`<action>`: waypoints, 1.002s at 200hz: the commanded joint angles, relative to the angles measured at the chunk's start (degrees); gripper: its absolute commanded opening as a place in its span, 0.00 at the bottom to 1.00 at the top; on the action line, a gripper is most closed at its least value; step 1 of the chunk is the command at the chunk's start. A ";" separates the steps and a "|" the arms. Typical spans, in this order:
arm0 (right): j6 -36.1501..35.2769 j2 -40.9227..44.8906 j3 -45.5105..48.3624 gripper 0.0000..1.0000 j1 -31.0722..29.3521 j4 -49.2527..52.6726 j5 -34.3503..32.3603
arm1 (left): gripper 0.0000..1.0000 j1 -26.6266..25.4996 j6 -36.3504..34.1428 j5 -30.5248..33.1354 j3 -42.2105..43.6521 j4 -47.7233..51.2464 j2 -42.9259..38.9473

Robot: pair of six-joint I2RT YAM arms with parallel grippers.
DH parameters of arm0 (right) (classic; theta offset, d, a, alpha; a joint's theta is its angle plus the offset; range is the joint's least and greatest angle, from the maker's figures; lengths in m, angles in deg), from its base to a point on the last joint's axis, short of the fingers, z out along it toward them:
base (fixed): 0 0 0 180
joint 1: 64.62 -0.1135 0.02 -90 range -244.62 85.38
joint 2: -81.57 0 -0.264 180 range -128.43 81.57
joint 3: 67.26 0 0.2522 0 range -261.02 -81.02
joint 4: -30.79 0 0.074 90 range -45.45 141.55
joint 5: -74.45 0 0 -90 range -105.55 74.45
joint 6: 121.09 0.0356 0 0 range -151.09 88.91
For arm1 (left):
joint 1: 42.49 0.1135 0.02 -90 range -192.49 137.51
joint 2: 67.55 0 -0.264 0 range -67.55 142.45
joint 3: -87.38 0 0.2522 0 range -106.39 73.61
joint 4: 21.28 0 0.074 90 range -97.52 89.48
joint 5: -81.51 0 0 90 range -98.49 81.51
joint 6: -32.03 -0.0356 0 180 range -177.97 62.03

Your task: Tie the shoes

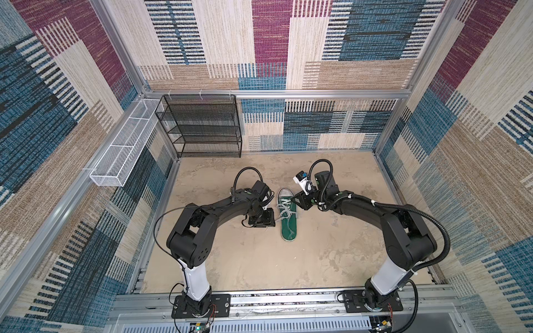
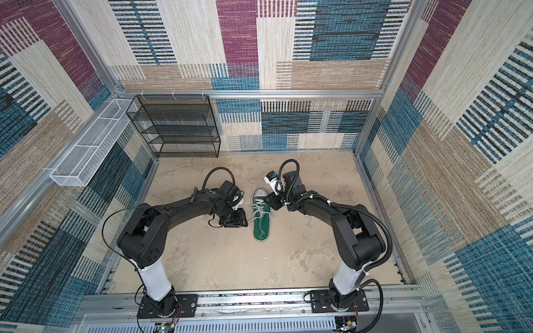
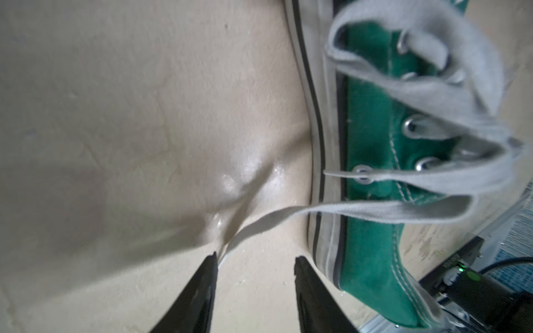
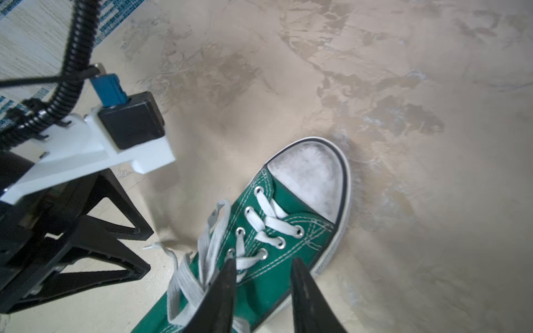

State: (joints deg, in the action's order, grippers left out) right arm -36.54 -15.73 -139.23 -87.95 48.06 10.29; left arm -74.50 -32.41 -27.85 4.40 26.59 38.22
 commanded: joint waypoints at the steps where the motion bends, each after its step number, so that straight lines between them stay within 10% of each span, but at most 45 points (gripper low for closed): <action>1: 0.14 0.37 -0.62 0.35 0.06 -1.15 0.79 | 0.46 -0.40 -1.92 3.46 -1.23 2.64 1.39; 97: 1.17 -1.31 -1.71 0.34 -1.28 -0.33 6.76 | 0.00 -2.59 -2.36 2.94 -1.90 1.99 2.94; 200: -8.57 -4.86 -7.74 0.48 -6.70 12.12 -0.67 | 0.00 -0.73 -0.66 -1.34 -0.30 -0.44 0.82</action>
State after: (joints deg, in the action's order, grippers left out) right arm -41.90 -20.56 -146.01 -93.44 56.98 13.33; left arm -75.29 -32.82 -28.07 3.97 26.17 39.80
